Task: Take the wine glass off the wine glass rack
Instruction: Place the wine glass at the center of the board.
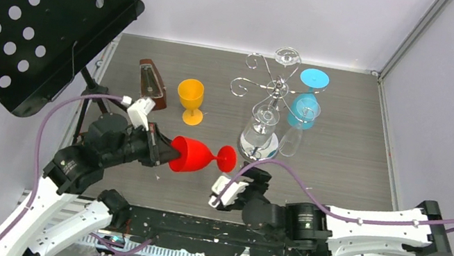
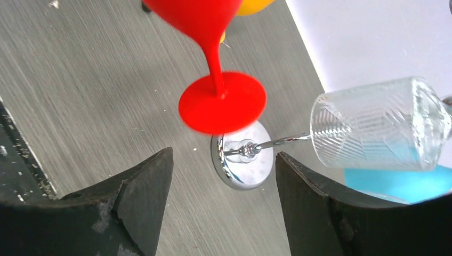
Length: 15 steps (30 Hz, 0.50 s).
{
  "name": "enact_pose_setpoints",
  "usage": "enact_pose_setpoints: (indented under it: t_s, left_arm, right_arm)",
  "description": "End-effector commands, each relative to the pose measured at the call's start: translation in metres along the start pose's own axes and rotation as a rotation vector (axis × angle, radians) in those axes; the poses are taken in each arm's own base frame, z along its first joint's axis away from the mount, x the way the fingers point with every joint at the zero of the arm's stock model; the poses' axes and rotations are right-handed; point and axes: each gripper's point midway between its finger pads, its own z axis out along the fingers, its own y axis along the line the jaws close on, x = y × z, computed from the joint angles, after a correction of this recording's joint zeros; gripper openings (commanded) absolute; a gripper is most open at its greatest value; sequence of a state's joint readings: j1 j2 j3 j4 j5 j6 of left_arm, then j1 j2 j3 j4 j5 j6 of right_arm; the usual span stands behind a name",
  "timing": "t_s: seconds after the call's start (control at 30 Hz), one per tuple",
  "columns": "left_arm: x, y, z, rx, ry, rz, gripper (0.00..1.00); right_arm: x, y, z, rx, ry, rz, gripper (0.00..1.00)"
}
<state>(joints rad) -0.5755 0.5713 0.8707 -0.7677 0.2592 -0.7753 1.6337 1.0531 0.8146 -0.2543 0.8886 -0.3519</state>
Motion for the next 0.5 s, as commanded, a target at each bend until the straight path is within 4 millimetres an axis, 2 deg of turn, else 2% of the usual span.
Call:
enact_pose_setpoints:
  t_s: [0.0,0.1,0.23,0.47]
  left_arm:
    - [-0.026,0.008,-0.005,-0.108,-0.068,0.097,0.00]
    - [-0.037,0.014,-0.004,-0.167,-0.082,0.121,0.00]
    - [-0.051,0.028,0.000,-0.280,-0.090,0.158,0.00]
    - [-0.060,0.053,0.025,-0.430,-0.021,0.211,0.00]
  right_arm:
    - [-0.006,-0.014,-0.021,-0.040,-0.029,0.162,0.76]
    - [-0.014,-0.021,-0.034,-0.081,-0.045,0.260,0.77]
    - [-0.032,-0.044,-0.055,-0.105,-0.115,0.393,0.79]
    - [-0.044,-0.087,-0.076,-0.037,-0.193,0.509,0.80]
